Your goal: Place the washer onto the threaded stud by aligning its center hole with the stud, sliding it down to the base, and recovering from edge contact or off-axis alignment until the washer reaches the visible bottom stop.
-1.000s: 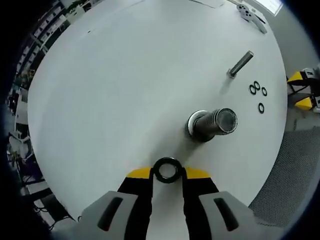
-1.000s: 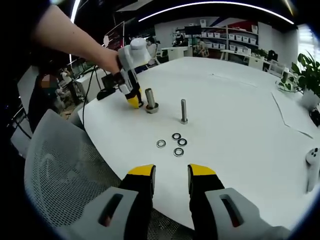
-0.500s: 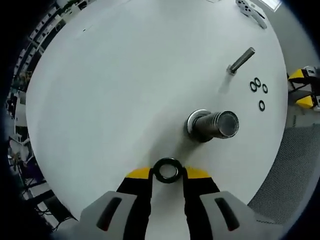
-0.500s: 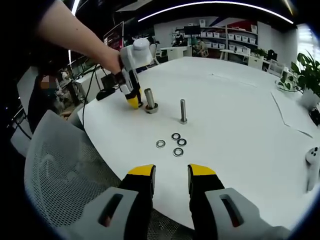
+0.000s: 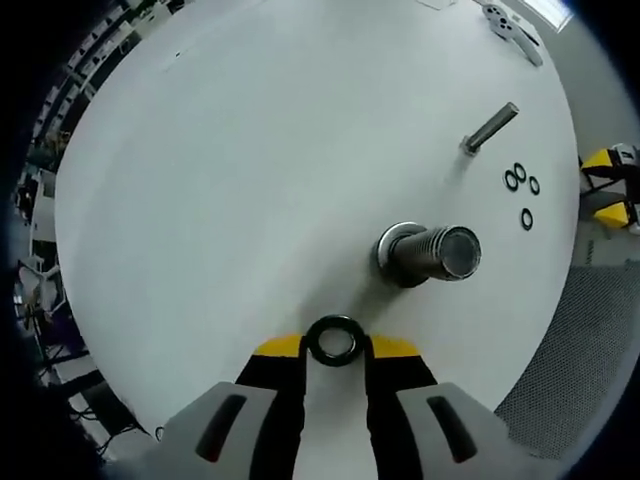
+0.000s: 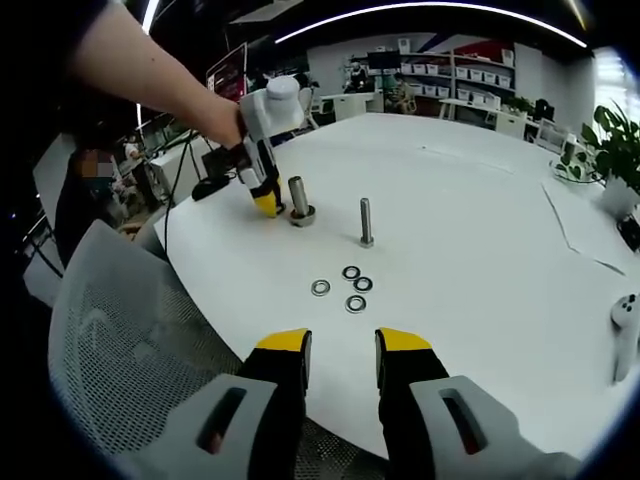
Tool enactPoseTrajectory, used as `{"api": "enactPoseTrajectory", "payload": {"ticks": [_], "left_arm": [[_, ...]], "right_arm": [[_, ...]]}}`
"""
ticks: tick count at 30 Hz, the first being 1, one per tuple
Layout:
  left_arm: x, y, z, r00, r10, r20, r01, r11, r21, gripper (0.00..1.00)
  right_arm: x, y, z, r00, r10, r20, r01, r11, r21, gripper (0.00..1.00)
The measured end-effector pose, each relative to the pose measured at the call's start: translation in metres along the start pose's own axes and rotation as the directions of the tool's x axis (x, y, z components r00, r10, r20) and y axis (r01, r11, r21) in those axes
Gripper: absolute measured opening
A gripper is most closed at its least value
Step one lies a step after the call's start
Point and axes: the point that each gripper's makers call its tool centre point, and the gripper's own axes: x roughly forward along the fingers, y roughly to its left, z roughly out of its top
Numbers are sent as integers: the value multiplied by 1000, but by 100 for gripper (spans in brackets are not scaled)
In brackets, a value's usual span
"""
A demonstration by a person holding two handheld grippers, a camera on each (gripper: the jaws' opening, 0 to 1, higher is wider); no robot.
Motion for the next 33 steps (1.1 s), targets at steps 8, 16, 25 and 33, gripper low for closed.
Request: {"api": "enactPoseTrajectory", "payload": {"ticks": [8,16,25,33], "left_arm": [[0,-1,1,999,-19,26,18,999,42,19],[-1,-2,-1,1000,-25,18,24,995,96,19],[-8,-10,-6,999,-31,28,26,985,168,18],[-40,-15,10,994,-37,101,14,976,219,18]], "right_arm": [[0,0,-2,1000,1,-11,-1,1000,8,28],[1,0,-4,1000,3,-22,-3,1000,9,28],[1,1,-5,1000,3,-31,-3,1000,6,28],[2,1,-6,999,3,-34,-3,1000,5,28]]}}
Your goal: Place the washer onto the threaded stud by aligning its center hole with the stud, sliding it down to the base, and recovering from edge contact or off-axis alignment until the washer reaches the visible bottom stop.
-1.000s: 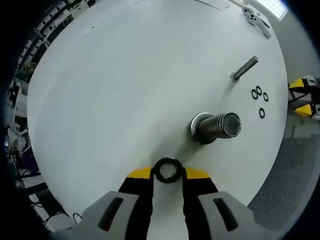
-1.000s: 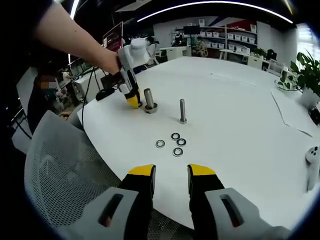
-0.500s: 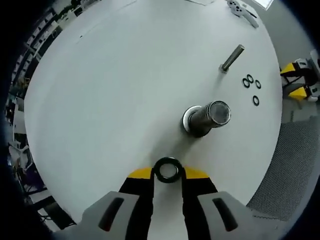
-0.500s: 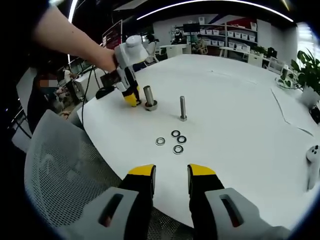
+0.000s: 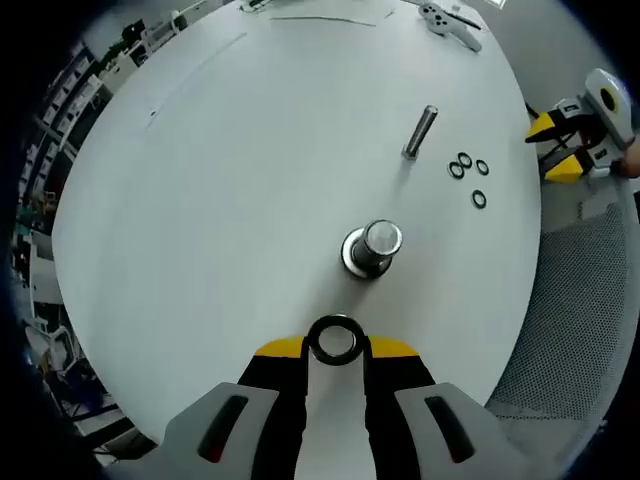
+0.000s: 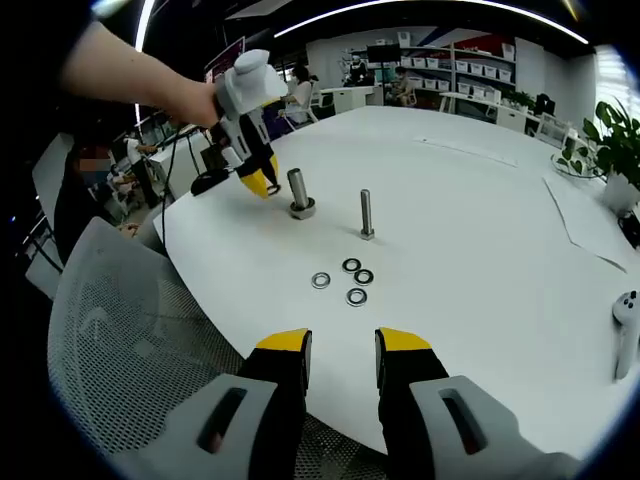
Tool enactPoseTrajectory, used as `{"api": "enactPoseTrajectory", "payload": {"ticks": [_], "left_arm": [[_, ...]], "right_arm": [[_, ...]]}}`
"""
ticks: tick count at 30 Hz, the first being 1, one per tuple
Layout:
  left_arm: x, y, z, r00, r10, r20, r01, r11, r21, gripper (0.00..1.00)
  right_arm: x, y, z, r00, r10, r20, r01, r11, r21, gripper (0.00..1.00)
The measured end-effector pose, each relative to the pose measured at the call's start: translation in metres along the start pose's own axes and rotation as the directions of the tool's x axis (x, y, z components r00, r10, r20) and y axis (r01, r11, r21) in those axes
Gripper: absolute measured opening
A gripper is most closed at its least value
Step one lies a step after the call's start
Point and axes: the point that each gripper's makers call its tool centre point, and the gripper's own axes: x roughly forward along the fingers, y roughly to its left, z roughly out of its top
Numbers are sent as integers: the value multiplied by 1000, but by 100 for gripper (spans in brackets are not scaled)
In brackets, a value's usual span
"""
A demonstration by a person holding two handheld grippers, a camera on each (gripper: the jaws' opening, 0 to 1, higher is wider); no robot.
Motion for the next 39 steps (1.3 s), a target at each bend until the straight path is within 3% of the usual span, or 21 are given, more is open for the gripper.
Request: {"api": "enactPoseTrajectory", "payload": {"ticks": [11,24,39], "left_arm": [[-28,-2,33,999,1,53,-7,995,97,18],[-24,-18,61,999,-25,30,18,978,206,19],[-8,-21,59,999,-28,-39,38,961,273,19]], "right_arm": [[0,2,-1,1000,6,-5,-7,1000,-5,28],[0,2,1,1000,7,3,-7,1000,-2,28],[0,1,1,1000,7,9,-7,1000,-1,28]]}}
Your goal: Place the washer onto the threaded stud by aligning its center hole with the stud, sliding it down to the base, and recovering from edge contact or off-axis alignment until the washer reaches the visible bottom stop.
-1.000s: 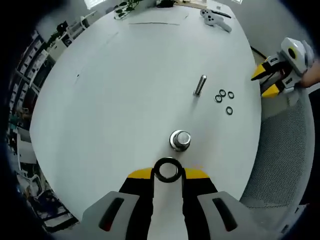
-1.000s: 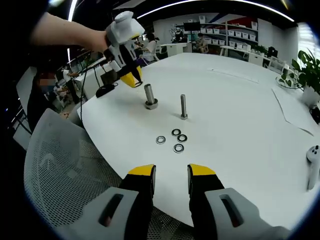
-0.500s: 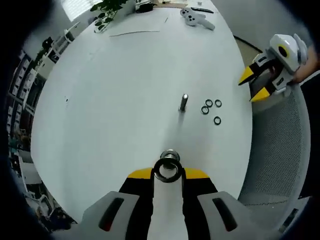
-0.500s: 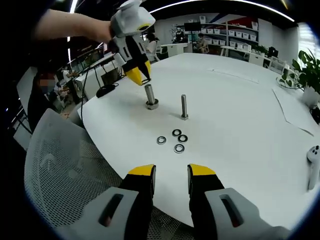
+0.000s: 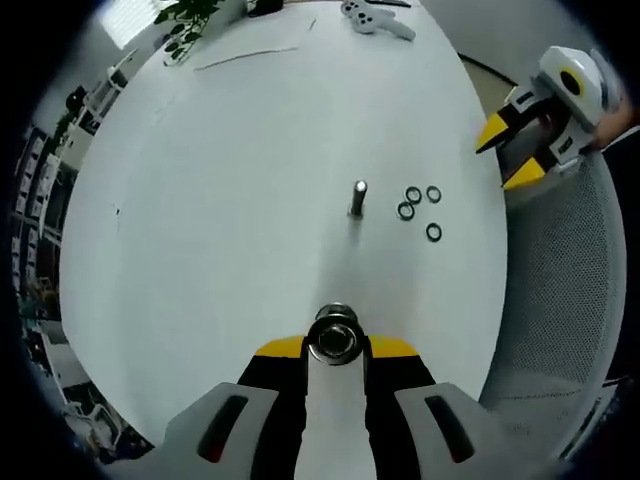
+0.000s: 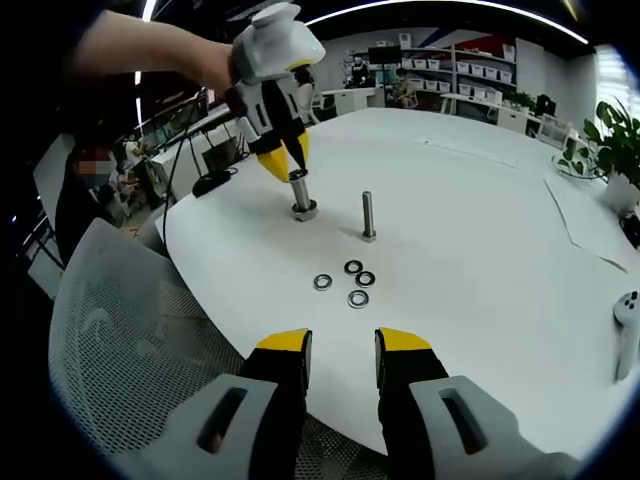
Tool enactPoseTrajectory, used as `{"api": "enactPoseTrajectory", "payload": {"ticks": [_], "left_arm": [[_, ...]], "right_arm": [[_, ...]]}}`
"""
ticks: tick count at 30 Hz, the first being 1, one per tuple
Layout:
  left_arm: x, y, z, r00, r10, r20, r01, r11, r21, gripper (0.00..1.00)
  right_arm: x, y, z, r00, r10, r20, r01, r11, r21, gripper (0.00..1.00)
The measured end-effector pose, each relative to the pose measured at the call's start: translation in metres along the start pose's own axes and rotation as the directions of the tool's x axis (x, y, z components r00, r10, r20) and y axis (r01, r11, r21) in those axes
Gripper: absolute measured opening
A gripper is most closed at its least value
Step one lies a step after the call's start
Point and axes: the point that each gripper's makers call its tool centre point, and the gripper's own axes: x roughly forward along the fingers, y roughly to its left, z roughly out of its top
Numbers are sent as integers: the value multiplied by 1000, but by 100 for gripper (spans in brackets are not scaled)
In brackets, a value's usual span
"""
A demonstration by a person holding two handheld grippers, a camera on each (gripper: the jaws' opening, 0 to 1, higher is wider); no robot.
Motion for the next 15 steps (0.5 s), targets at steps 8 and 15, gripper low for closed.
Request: {"api": "enactPoseTrajectory", "payload": {"ticks": [8,15], "left_arm": [[11,1,-1,1000,-1,-26,1,1000,12,19],[27,1,-4,999,-6,-48,6,1000,-3,19]], "right_arm": [[-1,-1,0,1000,-6,3,6,1000,4,28],[-1,-2,0,1000,-10,2,10,1000,7,28]]}}
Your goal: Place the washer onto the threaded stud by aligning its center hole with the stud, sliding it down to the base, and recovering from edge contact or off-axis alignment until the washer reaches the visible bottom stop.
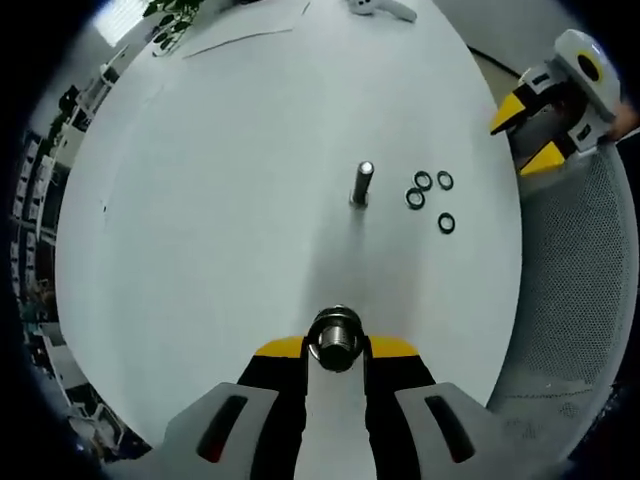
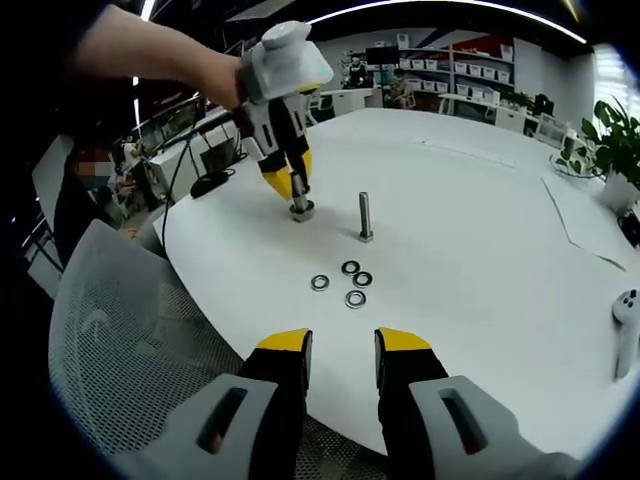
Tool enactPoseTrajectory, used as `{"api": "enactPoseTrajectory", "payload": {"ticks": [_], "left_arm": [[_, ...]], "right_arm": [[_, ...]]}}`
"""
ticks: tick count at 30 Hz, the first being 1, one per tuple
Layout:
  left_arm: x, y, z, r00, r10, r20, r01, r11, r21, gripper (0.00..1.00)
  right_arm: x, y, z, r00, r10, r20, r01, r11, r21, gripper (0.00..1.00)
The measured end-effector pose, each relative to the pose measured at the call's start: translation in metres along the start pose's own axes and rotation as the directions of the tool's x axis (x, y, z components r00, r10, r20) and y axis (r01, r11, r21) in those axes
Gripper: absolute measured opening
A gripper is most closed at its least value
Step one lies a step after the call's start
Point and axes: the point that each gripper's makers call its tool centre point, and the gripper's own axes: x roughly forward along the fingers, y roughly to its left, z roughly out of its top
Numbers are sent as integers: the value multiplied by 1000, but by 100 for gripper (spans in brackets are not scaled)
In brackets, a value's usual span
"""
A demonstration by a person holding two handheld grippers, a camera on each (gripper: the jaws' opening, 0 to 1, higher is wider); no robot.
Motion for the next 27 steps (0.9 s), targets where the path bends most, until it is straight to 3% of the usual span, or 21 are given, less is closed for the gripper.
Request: {"api": "enactPoseTrajectory", "payload": {"ticks": [16,27], "left_arm": [[19,-1,-5,999,-14,-29,13,1000,-25,19],[18,0,-4,999,-29,13,30,996,-86,20]], "right_arm": [[-1,-2,0,1000,-8,0,8,1000,4,28],[-1,-2,1,1000,-9,4,9,1000,6,28]]}}
